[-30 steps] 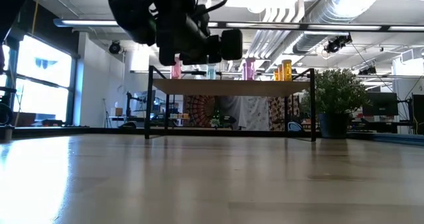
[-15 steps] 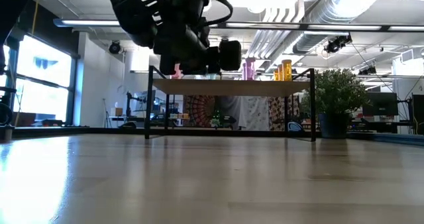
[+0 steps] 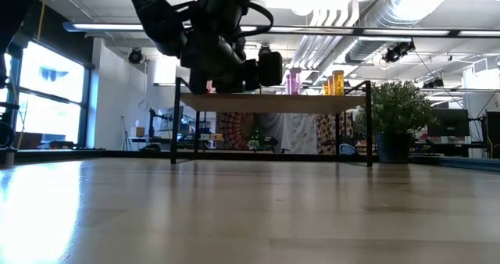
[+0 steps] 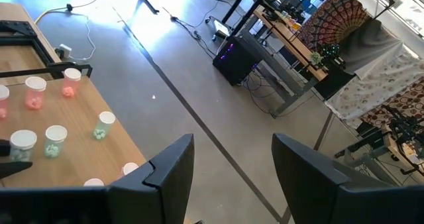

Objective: Pick and place medicine bottles onto shelf by color
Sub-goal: Put the blue pill bottle on the shelf aligned with the other blue pill bottles

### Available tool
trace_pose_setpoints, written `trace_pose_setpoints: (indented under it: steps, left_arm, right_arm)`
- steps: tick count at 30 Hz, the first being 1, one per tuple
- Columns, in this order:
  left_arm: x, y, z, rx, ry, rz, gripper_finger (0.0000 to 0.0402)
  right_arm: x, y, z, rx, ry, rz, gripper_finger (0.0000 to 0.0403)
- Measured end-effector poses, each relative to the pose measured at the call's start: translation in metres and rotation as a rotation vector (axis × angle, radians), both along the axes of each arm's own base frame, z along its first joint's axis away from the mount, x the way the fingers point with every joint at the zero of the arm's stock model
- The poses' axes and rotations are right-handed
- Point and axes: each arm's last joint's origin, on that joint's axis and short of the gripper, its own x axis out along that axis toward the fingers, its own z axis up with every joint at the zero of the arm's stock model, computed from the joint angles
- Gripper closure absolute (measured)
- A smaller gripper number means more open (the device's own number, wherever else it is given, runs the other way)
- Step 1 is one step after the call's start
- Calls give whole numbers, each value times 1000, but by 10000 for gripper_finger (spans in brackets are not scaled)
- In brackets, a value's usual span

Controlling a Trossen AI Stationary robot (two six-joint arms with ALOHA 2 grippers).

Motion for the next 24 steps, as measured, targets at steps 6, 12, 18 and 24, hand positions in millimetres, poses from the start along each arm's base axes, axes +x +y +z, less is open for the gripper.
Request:
trace_pose_setpoints:
  steps: [6, 12, 18, 24]
  left_arm:
    - [0, 1, 0, -4, 0, -5, 302]
    - [0, 1, 0, -9, -1, -21, 302]
    - [0, 1, 0, -11, -1, -24, 300]
    - [1, 1, -1, -13, -2, -30, 274]
  right_arm:
    - [0, 0, 0, 0, 0, 0, 208]
    - [0, 0, 0, 0, 0, 0, 208]
    - [0, 0, 0, 0, 0, 0, 208]
    - [0, 0, 0, 0, 1, 0, 208]
